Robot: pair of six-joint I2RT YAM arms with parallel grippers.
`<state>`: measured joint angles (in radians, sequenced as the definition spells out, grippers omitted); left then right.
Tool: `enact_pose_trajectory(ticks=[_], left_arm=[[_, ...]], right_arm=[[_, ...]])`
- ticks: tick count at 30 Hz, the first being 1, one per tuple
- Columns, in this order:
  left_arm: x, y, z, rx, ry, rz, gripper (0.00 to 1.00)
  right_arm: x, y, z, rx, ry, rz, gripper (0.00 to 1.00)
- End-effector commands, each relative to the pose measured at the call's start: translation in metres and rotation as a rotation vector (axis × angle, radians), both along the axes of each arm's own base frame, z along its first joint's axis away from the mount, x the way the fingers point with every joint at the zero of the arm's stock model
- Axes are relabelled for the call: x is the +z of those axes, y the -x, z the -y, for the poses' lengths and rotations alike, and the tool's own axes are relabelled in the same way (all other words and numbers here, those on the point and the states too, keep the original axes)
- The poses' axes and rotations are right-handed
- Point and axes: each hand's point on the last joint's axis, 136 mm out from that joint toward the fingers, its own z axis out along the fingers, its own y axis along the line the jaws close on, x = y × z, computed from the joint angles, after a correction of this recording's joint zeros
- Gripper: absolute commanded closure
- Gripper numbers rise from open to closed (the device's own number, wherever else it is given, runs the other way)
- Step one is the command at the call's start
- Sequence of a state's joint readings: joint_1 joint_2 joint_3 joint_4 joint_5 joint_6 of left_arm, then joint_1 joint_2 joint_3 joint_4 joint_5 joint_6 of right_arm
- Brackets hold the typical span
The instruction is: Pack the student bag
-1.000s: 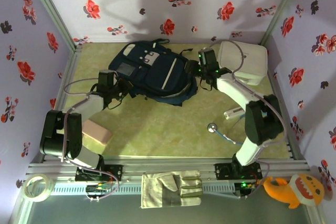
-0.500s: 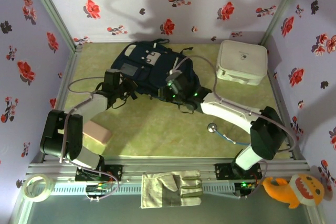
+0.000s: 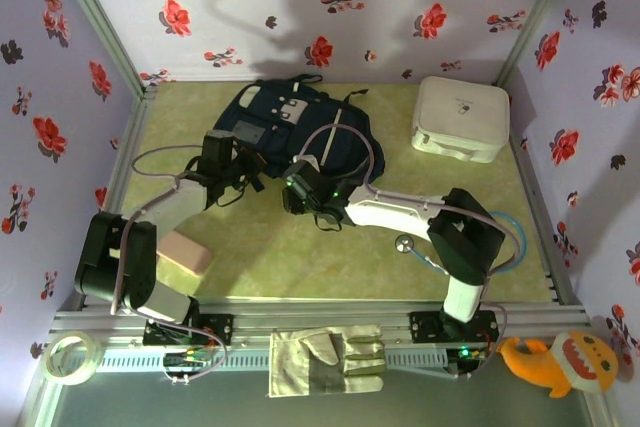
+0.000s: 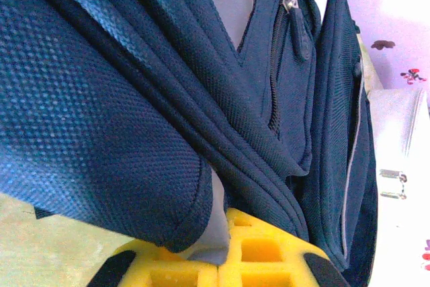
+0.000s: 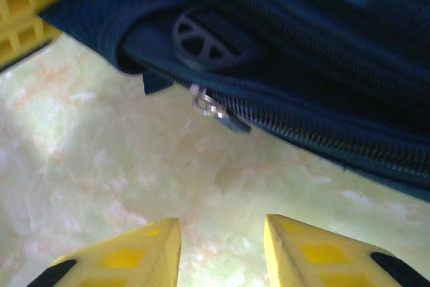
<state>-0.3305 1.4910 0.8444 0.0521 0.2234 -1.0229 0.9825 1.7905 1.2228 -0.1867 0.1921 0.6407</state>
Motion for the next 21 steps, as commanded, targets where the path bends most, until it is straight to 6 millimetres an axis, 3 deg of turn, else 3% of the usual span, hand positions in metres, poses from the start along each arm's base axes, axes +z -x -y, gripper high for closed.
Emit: enact_pose_trajectory(ticks=[1, 8, 15, 21], left_arm=[[0.053, -0.004, 0.021, -0.068, 0.077, 0.126, 1.0], [0.054, -0.003, 0.022, -0.074, 0.078, 0.125, 1.0], [0.056, -0.003, 0.022, -0.074, 0.08, 0.126, 1.0], [0.055, -0.004, 0.023, -0.076, 0.076, 0.126, 1.0]], right_arm=[[0.01, -0.026, -0.002, -0.09, -0.018, 0.057, 0.62], [0.008, -0.05, -0.005, -0.138, 0.013, 0.08, 0.66], [0.007, -0.059, -0.008, -0.144, 0.022, 0.08, 0.69], [0.006, -0.062, -0.007, -0.146, 0.035, 0.09, 0.8]])
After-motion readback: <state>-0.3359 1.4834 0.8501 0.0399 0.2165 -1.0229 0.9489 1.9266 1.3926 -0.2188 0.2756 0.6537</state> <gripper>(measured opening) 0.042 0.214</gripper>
